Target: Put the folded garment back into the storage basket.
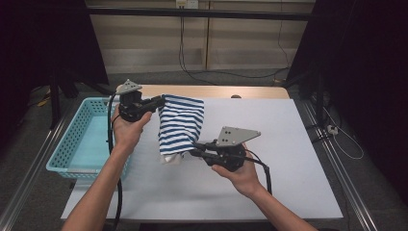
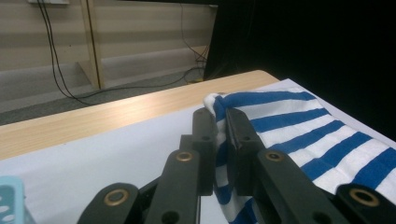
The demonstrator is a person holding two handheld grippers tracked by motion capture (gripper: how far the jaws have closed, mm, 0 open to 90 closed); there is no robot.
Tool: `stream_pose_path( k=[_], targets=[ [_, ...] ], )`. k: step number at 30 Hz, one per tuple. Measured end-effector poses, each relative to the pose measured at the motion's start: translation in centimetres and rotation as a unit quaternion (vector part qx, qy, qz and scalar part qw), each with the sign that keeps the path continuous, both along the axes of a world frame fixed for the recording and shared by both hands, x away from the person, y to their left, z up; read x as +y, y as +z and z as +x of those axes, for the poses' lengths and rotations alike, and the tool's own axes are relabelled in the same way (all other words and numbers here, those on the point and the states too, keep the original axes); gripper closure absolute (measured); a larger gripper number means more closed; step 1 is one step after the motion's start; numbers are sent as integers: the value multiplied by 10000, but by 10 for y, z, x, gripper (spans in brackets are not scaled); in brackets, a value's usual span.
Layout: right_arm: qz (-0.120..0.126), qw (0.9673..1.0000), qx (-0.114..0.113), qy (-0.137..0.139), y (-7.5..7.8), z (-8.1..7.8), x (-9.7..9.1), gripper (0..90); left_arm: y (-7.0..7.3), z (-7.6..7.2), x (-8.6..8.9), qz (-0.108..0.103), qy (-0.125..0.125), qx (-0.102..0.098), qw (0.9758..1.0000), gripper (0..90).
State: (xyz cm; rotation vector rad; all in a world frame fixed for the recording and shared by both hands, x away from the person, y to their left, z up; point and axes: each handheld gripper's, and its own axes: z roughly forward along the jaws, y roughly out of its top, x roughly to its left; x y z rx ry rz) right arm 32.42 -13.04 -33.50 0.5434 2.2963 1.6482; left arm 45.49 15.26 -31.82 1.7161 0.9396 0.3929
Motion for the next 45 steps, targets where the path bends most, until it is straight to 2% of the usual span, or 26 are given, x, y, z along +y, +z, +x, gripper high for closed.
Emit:
stream_pose_path(
  k=[3, 7, 8, 10, 14, 19, 20, 21, 23, 34, 35, 36, 37, 38, 42, 45],
  targets=[
    [60, 10000, -33, 50, 1, 4, 6, 824, 2, 1, 6, -24, 43, -19, 10000, 837],
    [71, 9999, -47, 94, 1, 5, 12, 825, 5, 0, 14, 52, 84, -3, 10000, 837],
    [65, 9999, -49, 97, 1, 6, 14, 825, 5, 0, 16, -3, 121, 9, 9999, 837],
    [56, 9999, -52, 119, 2, 7, 19, 825, 7, 0, 23, 197, 99, 5, 9998, 838],
    [42, 9999, -50, 153, 3, 8, 25, 824, 9, -1, 29, 21, 169, -19, 9999, 837],
    [49, 9997, -68, 224, 4, 12, 36, 825, 10, 0, 39, 63, 263, -10, 9996, 837],
    [51, 9997, -73, 229, 4, 12, 37, 825, 10, 0, 40, 125, 261, 14, 9996, 837],
    [66, 9997, -53, 241, 4, 13, 39, 824, 9, 0, 41, 70, 284, -7, 9996, 837],
    [72, 9996, -56, 254, 4, 14, 42, 825, 10, 0, 45, 145, 301, 18, 9994, 837],
    [55, 9992, -70, 381, 5, 18, 59, 825, 11, -1, 63, 106, 433, 40, 9990, 837],
    [48, 9992, -42, 392, 4, 19, 62, 825, 11, -1, 65, 159, 435, 45, 9989, 837],
    [56, 9992, -37, 395, 3, 19, 64, 825, 11, -1, 65, 99, 448, 22, 9989, 837],
    [56, 9992, -37, 395, 3, 19, 64, 825, 11, -2, 68, 163, 447, 28, 9989, 837],
    [57, 9992, -19, 402, 2, 19, 65, 825, 10, -2, 69, 119, 464, 67, 9988, 837],
    [61, 9989, 22, 464, -2, 21, 76, 825, 9, -2, 76, 213, 501, 58, 9985, 837],
    [66, 9988, 36, 478, -2, 22, 79, 825, 9, -1, 83, 186, 538, 72, 9984, 837]
  ],
)
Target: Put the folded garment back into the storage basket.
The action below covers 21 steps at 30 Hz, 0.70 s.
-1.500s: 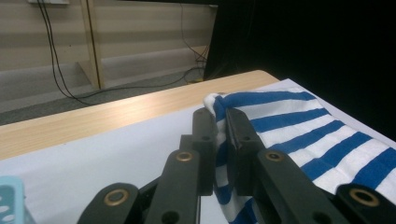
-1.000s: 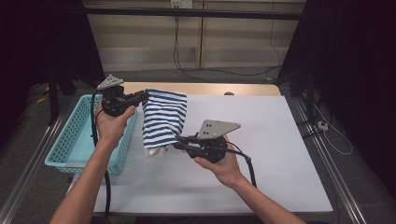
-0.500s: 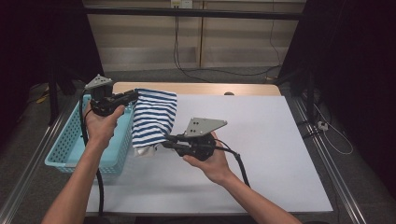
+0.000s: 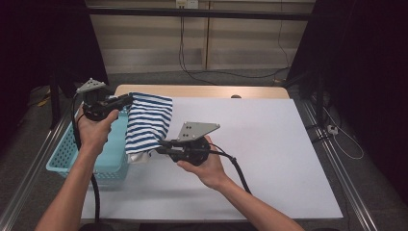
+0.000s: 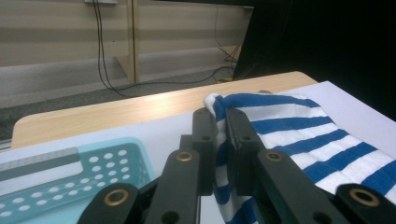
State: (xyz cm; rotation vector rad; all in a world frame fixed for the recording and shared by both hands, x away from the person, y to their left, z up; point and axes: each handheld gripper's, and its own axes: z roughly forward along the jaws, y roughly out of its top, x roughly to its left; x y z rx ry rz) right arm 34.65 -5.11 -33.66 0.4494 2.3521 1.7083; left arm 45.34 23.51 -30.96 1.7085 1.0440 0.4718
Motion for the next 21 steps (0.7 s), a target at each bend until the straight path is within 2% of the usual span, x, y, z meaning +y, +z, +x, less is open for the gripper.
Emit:
stream_pose_path(
  k=[5, 7, 8, 9, 10, 11, 13, 20, 21],
  targets=[
    [-44, 10000, -40, 62, 1, 2, 10, 825, 0, 2, 8, 33, 16, 25, 10000, 837],
    [-23, 10000, -44, 67, 2, 3, 13, 825, 0, 2, 11, -47, 60, 90, 9999, 837],
    [-8, 10000, -38, 85, 2, 4, 15, 825, 0, 2, 13, -8, 67, 102, 9999, 837],
    [-3, 10000, -35, 78, 2, 4, 16, 825, -1, 3, 14, -78, 92, 28, 9999, 837],
    [-3, 9999, -50, 88, 2, 5, 18, 825, -1, 1, 15, -98, 94, 113, 9998, 837],
    [0, 9999, -45, 92, 2, 6, 19, 825, -1, 1, 17, -128, 117, 92, 9998, 837],
    [0, 9999, -34, 105, 2, 7, 21, 825, -1, 2, 21, -66, 142, 28, 9999, 837],
    [-27, 9999, -21, 124, 1, 11, 30, 824, 0, 3, 31, 15, 224, 63, 9997, 837],
    [-25, 9999, -16, 128, 1, 11, 31, 825, -1, 3, 33, -26, 200, 73, 9998, 837]
  ],
)
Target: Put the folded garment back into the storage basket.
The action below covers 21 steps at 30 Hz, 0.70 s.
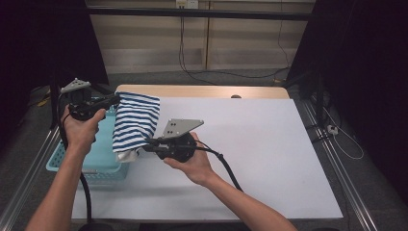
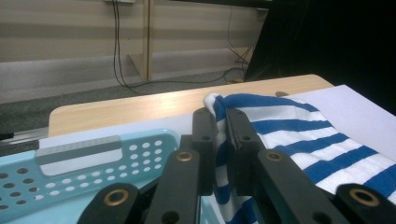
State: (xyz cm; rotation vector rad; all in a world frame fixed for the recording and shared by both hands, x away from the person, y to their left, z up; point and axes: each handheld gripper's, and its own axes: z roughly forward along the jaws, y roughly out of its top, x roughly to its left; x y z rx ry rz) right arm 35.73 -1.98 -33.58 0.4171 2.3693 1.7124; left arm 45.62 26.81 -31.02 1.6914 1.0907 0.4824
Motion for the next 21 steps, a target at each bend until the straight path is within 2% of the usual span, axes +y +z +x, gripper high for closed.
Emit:
stream_pose_path(
  k=[1, 2, 3, 6, 7, 8, 10, 11, 13, 14, 15, 21],
  targets=[
    [-7, 10000, 3, 4, 0, 1, 2, 825, 0, -1, 0, 6, 49, 83, 10000, 837],
    [-9, 10000, -9, 17, 1, 1, 6, 824, 0, 1, 2, 2, 73, -9, 10000, 837],
    [-8, 10000, -16, 19, 1, 1, 7, 825, 0, 0, 3, -16, 68, 89, 9999, 837],
    [-2, 10000, -39, 47, 0, 3, 12, 825, 0, 1, 7, 28, 99, 48, 9999, 837],
    [1, 10000, -10, 47, 0, 3, 14, 825, -1, 1, 8, -17, 111, 100, 9999, 837],
    [1, 10000, -10, 47, 0, 3, 14, 825, -1, 2, 10, 74, 110, 37, 9999, 837],
    [3, 10000, -19, 64, -1, 4, 17, 825, -1, 3, 13, 128, 113, 29, 9998, 837],
    [1, 10000, -4, 56, -2, 5, 17, 824, -2, 2, 14, 37, 135, 112, 9998, 837],
    [9, 10000, -11, 56, -2, 6, 20, 824, -3, 4, 16, 79, 176, 91, 9998, 837],
    [21, 10000, 7, 71, -1, 8, 23, 825, -3, 4, 17, 42, 186, 147, 9997, 837],
    [21, 10000, 7, 71, -1, 8, 23, 825, -3, 5, 19, 136, 171, 107, 9997, 837],
    [-9, 9999, 9, 106, -1, 12, 30, 825, -4, 7, 26, 15, 220, 206, 9995, 837]
  ],
)
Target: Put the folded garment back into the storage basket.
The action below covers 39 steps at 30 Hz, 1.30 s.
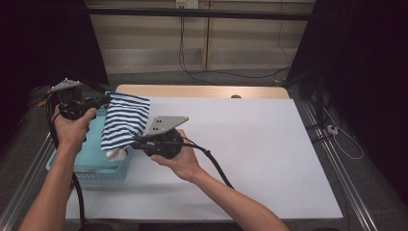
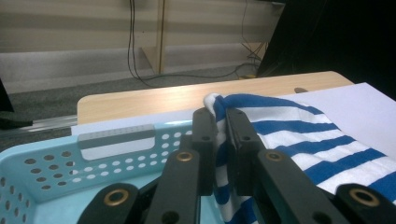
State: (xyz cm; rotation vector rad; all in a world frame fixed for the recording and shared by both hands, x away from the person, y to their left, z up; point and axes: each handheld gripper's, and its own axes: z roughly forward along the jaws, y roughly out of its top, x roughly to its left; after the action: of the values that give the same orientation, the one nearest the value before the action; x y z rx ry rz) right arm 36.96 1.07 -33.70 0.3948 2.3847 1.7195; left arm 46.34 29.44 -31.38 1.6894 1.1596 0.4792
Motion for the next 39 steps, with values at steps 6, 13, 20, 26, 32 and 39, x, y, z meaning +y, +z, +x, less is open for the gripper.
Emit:
stream_pose_path(
  k=[6, 13, 20, 26, 32, 39],
  targets=[
    [-22, 10000, 27, 10, -1, 5, 6, 825, -1, 2, 8, 28, 98, 61, 9999, 837],
    [-69, 10000, 40, 59, -1, 10, 16, 825, -2, 7, 14, 244, 150, 44, 9996, 837],
    [-134, 9998, 32, 141, -3, 12, 28, 824, -3, 6, 20, 172, 271, 145, 9994, 837],
    [-164, 9996, 44, 206, -3, 15, 39, 825, -3, 7, 31, 195, 350, 189, 9990, 837],
    [-180, 9994, 61, 272, -4, 20, 51, 825, -2, 7, 44, 241, 423, 207, 9986, 837],
    [-187, 9993, 89, 303, -6, 21, 63, 824, -3, 8, 54, 330, 452, 237, 9982, 837]
  ],
)
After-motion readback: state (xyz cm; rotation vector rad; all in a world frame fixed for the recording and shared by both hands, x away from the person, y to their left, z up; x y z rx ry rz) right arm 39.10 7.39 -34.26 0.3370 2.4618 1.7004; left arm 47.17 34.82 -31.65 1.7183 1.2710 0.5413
